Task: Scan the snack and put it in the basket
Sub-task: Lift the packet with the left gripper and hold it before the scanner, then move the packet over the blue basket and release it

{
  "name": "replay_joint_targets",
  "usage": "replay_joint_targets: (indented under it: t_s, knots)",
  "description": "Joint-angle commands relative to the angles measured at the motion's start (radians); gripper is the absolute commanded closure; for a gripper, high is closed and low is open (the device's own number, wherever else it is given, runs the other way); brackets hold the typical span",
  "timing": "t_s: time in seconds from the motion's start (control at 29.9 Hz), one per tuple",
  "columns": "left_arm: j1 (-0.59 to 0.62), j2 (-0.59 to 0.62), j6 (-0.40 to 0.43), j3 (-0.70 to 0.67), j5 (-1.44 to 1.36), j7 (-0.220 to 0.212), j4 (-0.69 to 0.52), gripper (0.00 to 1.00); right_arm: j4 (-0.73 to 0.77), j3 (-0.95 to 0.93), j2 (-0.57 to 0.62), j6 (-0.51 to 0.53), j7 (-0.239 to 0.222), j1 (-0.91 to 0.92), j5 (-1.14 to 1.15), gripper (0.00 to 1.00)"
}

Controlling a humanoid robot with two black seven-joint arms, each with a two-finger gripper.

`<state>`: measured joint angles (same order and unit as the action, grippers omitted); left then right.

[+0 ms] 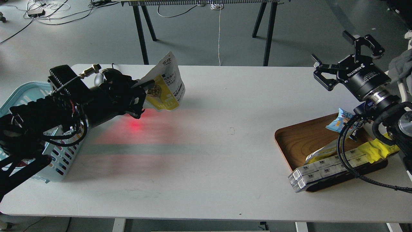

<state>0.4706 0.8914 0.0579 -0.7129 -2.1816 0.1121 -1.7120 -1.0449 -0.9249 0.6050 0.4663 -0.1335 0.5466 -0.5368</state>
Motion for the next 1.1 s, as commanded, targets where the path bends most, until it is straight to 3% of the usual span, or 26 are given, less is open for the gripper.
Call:
replay_joint_targets:
  t_s: [0.0, 0.33, 0.77, 1.07]
  knots:
    - [-0.043, 0.008, -0.043, 0.000, 0.000, -0.002, 0.006, 1.00, -0.001, 0.000, 0.002, -0.002, 0.000, 0.001, 0.000, 0.04]
    - [-0.090, 0.015, -0.096, -0.003, 0.000, 0.008, 0.055, 1.00, -0.003, 0.001, 0.002, -0.012, 0.000, 0.001, 0.001, 0.04]
    - [-0.089, 0.142, -0.018, 0.015, 0.000, 0.083, 0.052, 1.00, -0.001, 0.000, -0.007, -0.012, 0.000, 0.006, 0.015, 0.04]
    - [-0.083, 0.196, 0.039, 0.013, 0.000, 0.095, 0.043, 1.00, -0.001, 0.000, -0.008, -0.012, 0.000, 0.004, 0.015, 0.04]
